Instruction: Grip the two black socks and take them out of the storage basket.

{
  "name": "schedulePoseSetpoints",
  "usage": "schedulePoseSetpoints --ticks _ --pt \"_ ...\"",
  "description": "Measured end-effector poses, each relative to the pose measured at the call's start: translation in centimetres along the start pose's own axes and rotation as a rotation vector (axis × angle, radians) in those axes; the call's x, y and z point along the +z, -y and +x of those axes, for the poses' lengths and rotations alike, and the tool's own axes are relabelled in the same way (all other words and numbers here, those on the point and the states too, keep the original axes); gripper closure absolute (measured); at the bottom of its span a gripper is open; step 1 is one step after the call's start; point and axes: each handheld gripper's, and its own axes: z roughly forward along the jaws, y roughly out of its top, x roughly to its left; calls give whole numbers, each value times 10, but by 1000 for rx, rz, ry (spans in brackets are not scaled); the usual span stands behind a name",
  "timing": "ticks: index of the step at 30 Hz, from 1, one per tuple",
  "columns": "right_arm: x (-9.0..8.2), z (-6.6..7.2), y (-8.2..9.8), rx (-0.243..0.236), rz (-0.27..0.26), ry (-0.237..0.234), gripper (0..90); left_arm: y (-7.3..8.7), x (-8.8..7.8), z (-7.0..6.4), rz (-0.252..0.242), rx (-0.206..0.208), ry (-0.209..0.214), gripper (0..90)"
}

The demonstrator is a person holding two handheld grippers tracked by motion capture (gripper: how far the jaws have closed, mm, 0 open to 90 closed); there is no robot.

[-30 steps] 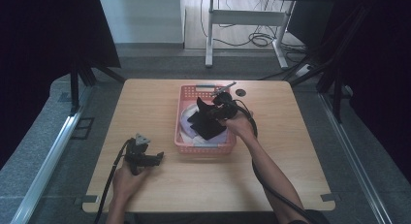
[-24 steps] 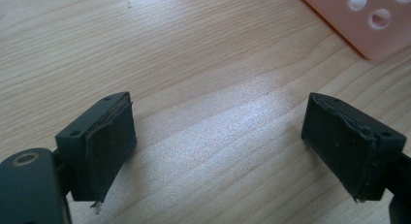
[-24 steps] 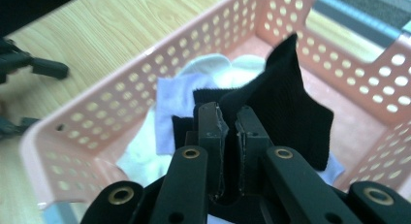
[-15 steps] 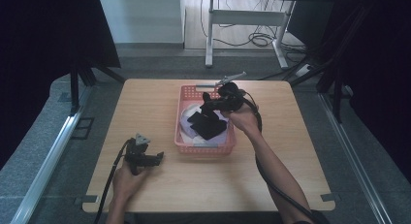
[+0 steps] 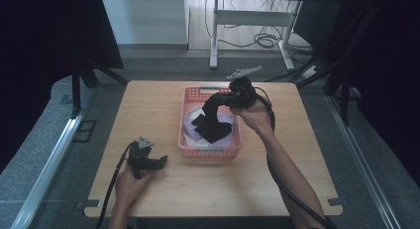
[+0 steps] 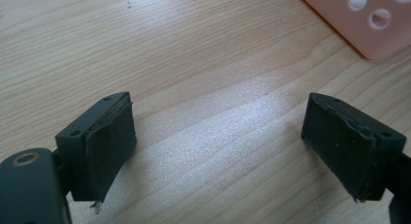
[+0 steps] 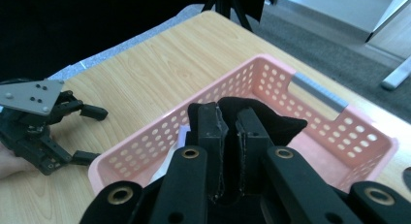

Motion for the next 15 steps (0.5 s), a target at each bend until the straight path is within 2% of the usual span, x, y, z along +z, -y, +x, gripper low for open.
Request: schedulePoseSetpoints --ticks 8,15 --pt "-24 3 -11 -15 -47 19 836 0 0 0 2 1 1 119" --pt "-43 -2 -15 -9 -78 32 836 0 0 0 2 1 1 119"
